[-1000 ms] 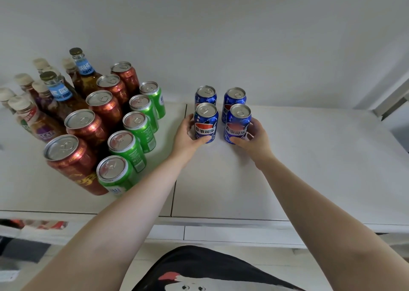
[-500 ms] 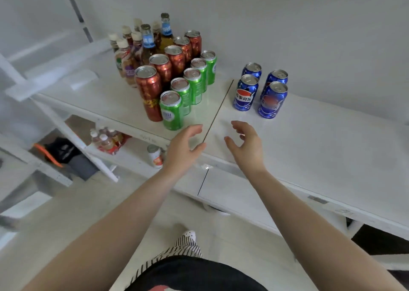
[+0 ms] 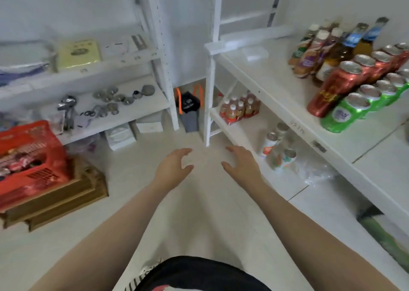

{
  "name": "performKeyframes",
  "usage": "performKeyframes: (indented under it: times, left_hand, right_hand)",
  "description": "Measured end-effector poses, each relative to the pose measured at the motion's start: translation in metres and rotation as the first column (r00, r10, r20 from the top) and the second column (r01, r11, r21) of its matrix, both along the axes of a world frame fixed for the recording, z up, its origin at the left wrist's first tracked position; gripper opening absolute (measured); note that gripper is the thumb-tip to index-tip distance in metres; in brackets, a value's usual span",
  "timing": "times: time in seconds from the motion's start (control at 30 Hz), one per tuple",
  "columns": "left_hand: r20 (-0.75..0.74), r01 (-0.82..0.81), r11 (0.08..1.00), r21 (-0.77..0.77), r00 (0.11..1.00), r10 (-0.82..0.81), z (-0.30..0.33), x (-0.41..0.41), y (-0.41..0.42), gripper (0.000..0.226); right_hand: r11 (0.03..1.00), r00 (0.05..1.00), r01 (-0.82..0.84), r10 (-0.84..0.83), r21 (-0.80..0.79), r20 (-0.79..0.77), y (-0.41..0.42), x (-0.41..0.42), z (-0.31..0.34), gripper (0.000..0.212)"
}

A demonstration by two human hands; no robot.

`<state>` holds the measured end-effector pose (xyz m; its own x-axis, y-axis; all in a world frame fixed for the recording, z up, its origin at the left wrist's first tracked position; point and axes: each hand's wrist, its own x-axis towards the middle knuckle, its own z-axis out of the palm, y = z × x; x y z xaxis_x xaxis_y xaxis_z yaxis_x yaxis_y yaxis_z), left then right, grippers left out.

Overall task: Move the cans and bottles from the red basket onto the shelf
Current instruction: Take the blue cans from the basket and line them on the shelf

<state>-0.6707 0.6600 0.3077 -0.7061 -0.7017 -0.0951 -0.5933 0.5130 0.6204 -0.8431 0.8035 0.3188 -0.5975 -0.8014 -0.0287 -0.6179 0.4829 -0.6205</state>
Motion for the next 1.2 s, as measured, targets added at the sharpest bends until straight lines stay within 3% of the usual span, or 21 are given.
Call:
performKeyframes:
  times: [0.27,0.43,0.6,0.93,1.2]
  left_hand:
    - [0.163,-0.281,0.96,0.009,0.947,0.276,-0.025,0.24,-0.128,0.055]
    - [0.159,-0.455,0.889,0.043,0.882,0.443,-0.025,0.346,-0.194,0.051]
    - [0.156,-0.578,0.813,0.07,0.811,0.564,-0.034,0.401,-0.244,0.057]
    - [0.227,-0.737,0.668,0.104,0.671,0.705,-0.044,0.491,-0.366,0.058]
    - [0.282,-0.803,0.583,0.124,0.592,0.755,-0.053,0.575,-0.444,0.056]
  right_hand:
    - [0.928,0.94,-0.341,0.336,0.151,0.063,-0.183,0.194,-0.034,0.054]
    - [0.835,0.864,-0.498,0.501,0.234,0.05,-0.283,0.289,-0.034,0.056]
    - [0.731,0.774,-0.614,0.632,0.298,0.044,-0.365,0.354,-0.039,0.058]
    - [0.541,0.588,-0.793,0.8,0.28,0.12,-0.536,0.447,-0.051,0.051]
    - [0.495,0.55,-0.809,0.827,0.319,0.112,-0.634,0.525,-0.059,0.057]
